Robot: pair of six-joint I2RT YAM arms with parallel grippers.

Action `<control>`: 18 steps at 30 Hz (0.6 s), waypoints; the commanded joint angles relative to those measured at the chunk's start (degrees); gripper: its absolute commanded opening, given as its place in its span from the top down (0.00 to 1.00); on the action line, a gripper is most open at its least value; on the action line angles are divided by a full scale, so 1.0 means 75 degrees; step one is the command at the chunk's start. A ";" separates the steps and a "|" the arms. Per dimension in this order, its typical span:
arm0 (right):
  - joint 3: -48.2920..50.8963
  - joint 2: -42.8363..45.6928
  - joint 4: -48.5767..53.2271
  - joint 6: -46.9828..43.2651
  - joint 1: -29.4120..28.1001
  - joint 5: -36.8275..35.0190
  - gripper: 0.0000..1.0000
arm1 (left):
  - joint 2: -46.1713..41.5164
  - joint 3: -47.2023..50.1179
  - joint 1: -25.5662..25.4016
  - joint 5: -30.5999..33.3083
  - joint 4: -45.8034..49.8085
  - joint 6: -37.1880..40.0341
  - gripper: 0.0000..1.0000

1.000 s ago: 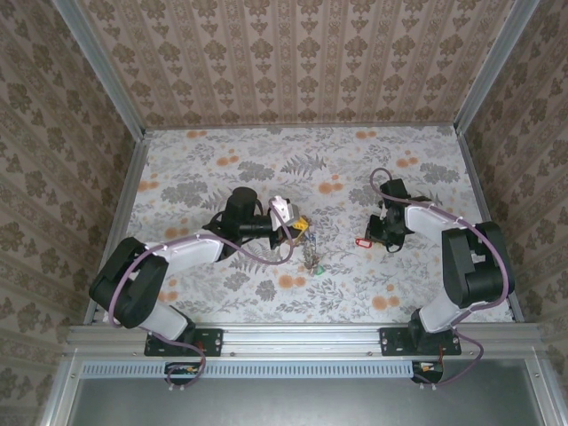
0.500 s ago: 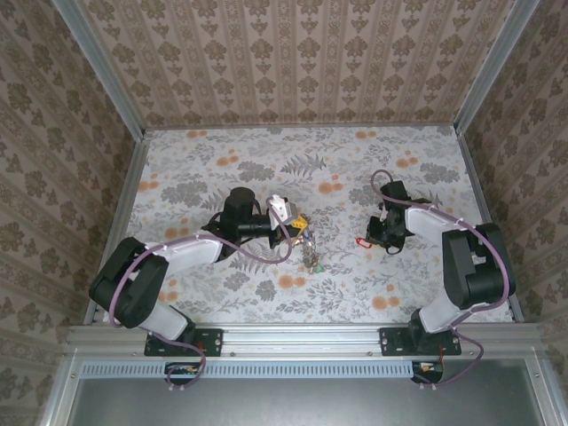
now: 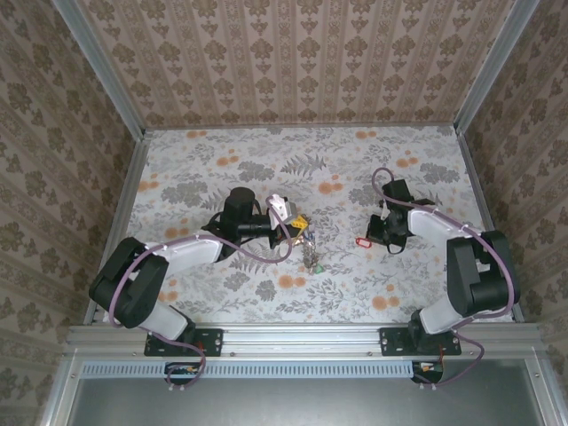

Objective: Put the keys on the keyring

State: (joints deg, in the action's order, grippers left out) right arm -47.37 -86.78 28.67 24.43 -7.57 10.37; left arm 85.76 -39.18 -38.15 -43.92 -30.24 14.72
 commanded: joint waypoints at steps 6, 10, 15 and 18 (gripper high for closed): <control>-0.0271 -0.0123 0.0162 -0.0724 -0.0065 0.0653 0.99 | 0.0100 -0.0193 0.0062 -0.0353 -0.0633 -0.0250 1.00; -0.0605 -0.0712 0.0130 -0.0809 -0.0080 0.0294 0.97 | 0.0080 -0.0227 0.0049 -0.0401 -0.0496 -0.0191 1.00; -0.0844 -0.1008 0.0109 -0.0873 -0.0064 0.0259 0.89 | 0.0011 -0.0178 0.0048 -0.0383 -0.0401 -0.0170 1.00; -0.0857 -0.1018 0.0139 -0.0874 -0.0057 0.0324 0.84 | -0.0008 -0.0172 0.0048 -0.0380 -0.0380 -0.0156 1.00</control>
State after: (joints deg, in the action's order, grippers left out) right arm -52.60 -93.95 28.47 18.79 -7.77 12.49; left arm 86.28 -39.18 -38.15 -44.77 -31.35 13.69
